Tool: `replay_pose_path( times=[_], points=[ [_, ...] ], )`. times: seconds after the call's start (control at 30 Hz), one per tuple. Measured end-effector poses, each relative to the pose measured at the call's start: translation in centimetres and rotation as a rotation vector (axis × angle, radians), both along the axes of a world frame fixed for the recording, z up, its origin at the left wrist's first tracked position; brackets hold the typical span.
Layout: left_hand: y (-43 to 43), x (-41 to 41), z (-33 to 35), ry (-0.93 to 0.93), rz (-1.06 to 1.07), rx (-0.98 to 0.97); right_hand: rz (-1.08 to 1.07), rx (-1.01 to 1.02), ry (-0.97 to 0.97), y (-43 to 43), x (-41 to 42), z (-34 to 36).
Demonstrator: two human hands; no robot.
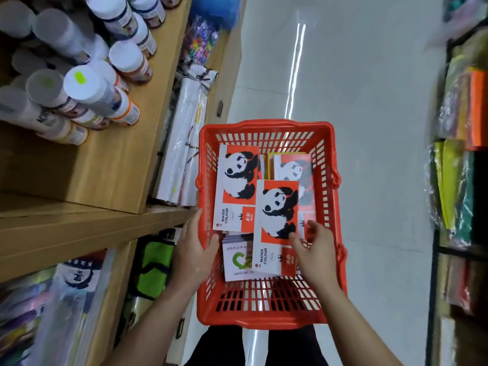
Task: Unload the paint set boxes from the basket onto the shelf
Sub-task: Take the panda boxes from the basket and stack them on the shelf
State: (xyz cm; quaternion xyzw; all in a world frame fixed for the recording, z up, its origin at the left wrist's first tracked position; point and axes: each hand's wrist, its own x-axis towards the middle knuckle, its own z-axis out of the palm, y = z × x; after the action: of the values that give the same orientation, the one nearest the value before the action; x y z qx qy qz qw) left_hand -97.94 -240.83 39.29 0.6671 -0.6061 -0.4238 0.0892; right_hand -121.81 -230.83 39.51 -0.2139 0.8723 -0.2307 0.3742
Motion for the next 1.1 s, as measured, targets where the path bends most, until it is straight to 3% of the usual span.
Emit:
replay_pose_path(
  times=[0.07, 0.2, 0.43, 0.63, 0.7, 0.8, 0.83, 0.9, 0.97, 1.1],
  points=[
    [0.1, -0.1, -0.2, -0.014, -0.023, -0.012, -0.024, 0.093, -0.113, -0.4, 1.4, -1.6],
    [-0.2, -0.3, -0.1, -0.014, -0.039, -0.017, -0.117, 0.025, -0.137, -0.6, 2.3, -2.8],
    [-0.3, -0.8, 1.1, -0.062, -0.167, -0.219, -0.141, -0.049, 0.075, -2.1, -0.4, -1.8],
    [-0.4, -4.7, -0.5, 0.033, -0.155, -0.007, -0.158, -0.099, 0.347, -3.9, 1.5, -0.4],
    [-0.8, -6.0, -1.4, 0.019, -0.099, 0.068, -0.040, -0.184, 0.361, -3.8, 2.4, -0.2],
    [-1.3, -7.2, -2.8, -0.028, -0.061, 0.077, 0.318, -0.309, 0.058, -5.3, 2.8, -1.0],
    [-1.3, -7.5, -3.0, -0.040, -0.048, 0.051, 0.454, -0.278, 0.059, -5.8, 2.4, -1.7],
    [-1.2, -8.1, -3.5, -0.046, 0.008, 0.001, 0.644, -0.180, 0.248, -6.4, 1.5, -3.1],
    [-1.3, -8.7, -3.9, -0.023, 0.080, 0.040, 0.695, -0.127, 0.375, -5.9, 0.7, -3.8],
    [-1.8, -9.4, -5.2, 0.048, 0.151, 0.223, 0.611, -0.146, 0.432, -3.0, 0.0, -4.8]
  ],
)
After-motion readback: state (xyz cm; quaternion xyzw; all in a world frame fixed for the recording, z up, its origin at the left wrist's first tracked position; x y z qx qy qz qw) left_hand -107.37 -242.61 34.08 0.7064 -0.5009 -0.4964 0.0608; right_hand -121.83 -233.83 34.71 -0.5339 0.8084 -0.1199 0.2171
